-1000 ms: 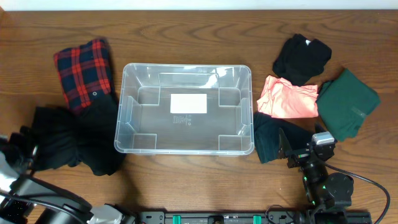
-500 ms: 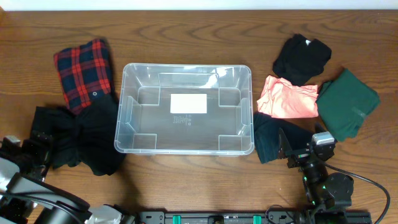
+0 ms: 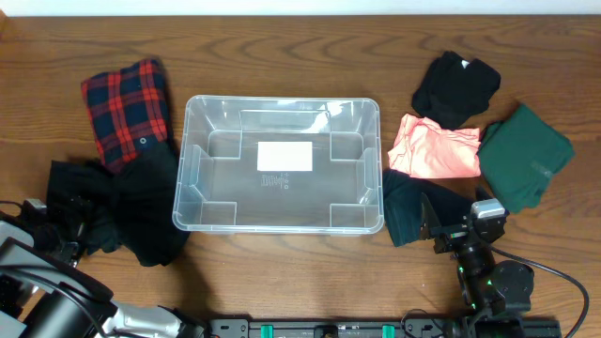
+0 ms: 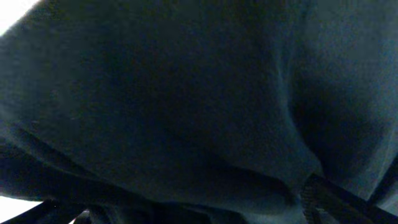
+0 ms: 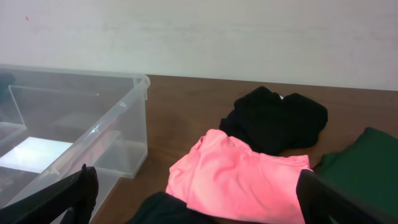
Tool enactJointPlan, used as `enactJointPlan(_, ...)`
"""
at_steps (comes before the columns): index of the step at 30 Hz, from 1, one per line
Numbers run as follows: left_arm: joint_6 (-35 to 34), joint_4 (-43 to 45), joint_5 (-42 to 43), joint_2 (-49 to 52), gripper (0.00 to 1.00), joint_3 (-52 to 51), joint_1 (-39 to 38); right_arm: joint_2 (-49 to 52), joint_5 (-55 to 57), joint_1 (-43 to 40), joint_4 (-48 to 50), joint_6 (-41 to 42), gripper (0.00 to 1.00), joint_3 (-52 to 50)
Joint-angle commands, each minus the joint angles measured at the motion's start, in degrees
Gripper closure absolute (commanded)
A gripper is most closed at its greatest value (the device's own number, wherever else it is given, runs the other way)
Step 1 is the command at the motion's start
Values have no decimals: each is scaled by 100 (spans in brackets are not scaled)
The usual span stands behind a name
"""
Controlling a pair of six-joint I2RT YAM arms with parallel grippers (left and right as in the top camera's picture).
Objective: Pack container
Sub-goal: 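Reach the left gripper down and grasp the black garment, then lift the black garment with the left gripper over the bin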
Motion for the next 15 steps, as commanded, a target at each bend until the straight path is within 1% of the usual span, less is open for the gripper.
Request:
enactJointPlan(1, -85, 190, 190, 385, 26, -83, -83, -20, 39, 15, -7, 74, 1, -15)
enactJointPlan(3, -85, 214, 442, 385, 52, -83, -83, -20, 39, 15, -7, 74, 1, -15)
enactJointPlan(5, -87, 201, 625, 378, 68, -83, -83, -20, 39, 15, -7, 74, 1, -15)
enactJointPlan(7, -87, 72, 619, 361, 85, -81, -83, -20, 39, 15, -7, 74, 1, -15)
enactJointPlan(8, -144, -17, 575, 345, 91, -81, -83, -20, 39, 15, -7, 74, 1, -15)
enactJointPlan(10, -378, -197, 535, 282, 94, -74, -81, -20, 39, 15, -7, 74, 1, -15)
enactJointPlan(12, -656, -426, 538, 131, 94, -35, -76, -20, 39, 15, -7, 74, 1, -15)
enactJointPlan(15, -870, -940, 538, -358, 94, 103, -76, -20, 39, 15, -7, 74, 1, -15)
